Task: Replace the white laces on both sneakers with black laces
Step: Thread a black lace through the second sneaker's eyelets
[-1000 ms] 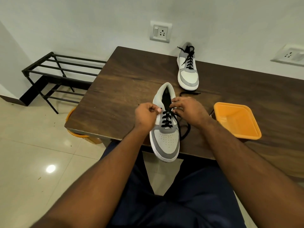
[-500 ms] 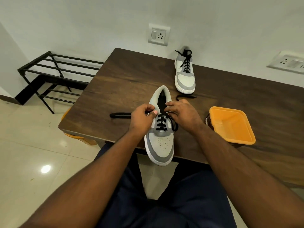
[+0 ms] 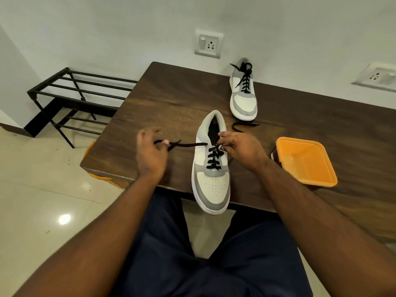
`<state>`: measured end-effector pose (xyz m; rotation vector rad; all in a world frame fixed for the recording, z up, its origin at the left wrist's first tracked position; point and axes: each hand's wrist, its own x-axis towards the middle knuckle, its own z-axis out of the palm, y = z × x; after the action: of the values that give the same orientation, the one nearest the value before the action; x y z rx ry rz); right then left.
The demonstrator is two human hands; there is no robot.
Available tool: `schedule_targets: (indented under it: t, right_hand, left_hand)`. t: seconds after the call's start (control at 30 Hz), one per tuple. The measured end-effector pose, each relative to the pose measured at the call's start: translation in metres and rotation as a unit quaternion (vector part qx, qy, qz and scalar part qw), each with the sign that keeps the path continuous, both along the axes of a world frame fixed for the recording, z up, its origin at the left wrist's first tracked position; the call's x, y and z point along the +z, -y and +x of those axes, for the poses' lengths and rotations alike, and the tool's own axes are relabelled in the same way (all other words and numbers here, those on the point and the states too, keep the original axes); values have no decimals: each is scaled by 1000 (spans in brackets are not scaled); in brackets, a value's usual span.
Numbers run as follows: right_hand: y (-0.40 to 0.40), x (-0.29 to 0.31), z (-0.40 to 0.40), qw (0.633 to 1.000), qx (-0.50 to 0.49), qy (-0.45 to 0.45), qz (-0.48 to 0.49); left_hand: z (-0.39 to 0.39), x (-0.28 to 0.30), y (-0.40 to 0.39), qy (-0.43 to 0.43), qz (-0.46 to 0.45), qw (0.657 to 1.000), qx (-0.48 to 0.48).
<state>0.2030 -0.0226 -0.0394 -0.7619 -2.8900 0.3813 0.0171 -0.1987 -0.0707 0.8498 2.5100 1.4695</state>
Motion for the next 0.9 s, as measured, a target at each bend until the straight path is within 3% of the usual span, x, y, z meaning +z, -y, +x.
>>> schedule_targets:
  t: [0.07,0.17,0.3,0.5,0.7,0.8,0.83,0.9]
  right_hand:
    - [1,1,0,1000,-3,-4,-15]
    - [0,1,-1,1000,-4,3,-18]
    - [0,4,-1,1000,-8,16,-8]
    - [4,13,-1,999,-18,38,10]
    - [9,10,-8,999,-19,45,-2]
    - [19,1,0,989,-71,-108,-68]
    - [27,-5,5,967,-132,-192,-100]
    - [45,-17,7,890,-294,-306,-167]
  left_hand:
    - [22,5,-16,17,35,994,-98]
    - [45,11,-35,168,23,975,-145]
    - [56,9,-42,124,21,976,-176]
    - [19,-3,-23,60,-10,993,-103]
    - [40,-5,-19,34,-46,995,-87]
    - [51,-2,-16,12,2,999,-47]
    - [55,-2,-18,53,-6,997,-58]
    - [62,-5,-24,183,-11,981,-70]
